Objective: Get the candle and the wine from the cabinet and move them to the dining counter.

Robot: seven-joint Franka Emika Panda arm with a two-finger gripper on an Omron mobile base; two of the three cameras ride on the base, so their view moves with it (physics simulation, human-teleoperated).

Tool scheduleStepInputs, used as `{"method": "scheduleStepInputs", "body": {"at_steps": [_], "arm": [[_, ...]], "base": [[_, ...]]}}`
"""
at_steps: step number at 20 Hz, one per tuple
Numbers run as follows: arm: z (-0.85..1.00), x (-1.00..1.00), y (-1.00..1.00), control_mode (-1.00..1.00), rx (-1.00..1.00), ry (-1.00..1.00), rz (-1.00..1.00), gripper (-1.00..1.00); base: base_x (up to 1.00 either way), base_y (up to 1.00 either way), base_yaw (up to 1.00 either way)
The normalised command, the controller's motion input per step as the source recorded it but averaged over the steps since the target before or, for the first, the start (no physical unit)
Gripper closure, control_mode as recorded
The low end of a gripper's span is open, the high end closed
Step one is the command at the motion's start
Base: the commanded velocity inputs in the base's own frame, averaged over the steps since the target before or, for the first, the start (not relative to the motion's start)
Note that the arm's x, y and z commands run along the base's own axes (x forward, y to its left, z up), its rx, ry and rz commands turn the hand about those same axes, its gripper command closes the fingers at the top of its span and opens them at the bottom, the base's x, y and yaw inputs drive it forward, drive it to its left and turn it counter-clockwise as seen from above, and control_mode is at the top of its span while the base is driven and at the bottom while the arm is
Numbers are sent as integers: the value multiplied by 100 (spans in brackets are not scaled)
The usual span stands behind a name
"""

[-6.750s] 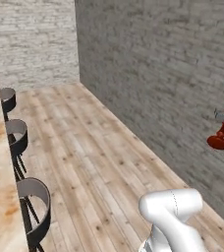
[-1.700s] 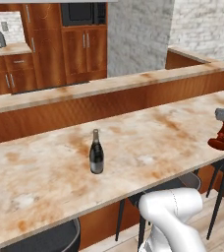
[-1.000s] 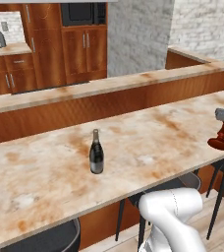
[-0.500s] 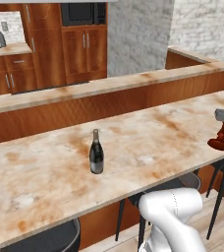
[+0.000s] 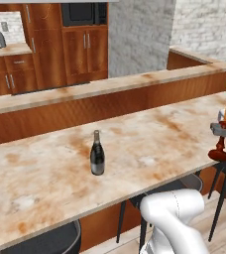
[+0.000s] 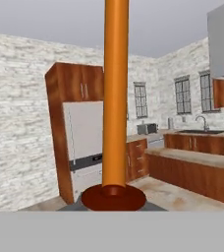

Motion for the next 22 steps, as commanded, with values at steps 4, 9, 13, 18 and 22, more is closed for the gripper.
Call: {"method": "scheduleStepInputs", "body": {"at_steps": [4,9,13,18,22], "arm": [[-42,20,0,-100,-8,-7,14,100],[-28,0,0,-100,2,15,16,100],[-42,33,5,-100,0,1,12,100],[-39,49,6,-100,-8,-8,0,100],[-40,53,17,-100,-9,-13,-2,100]], "base": [[0,0,0],[0,0,0],[0,0,0],[0,0,0],[0,0,0]]}}
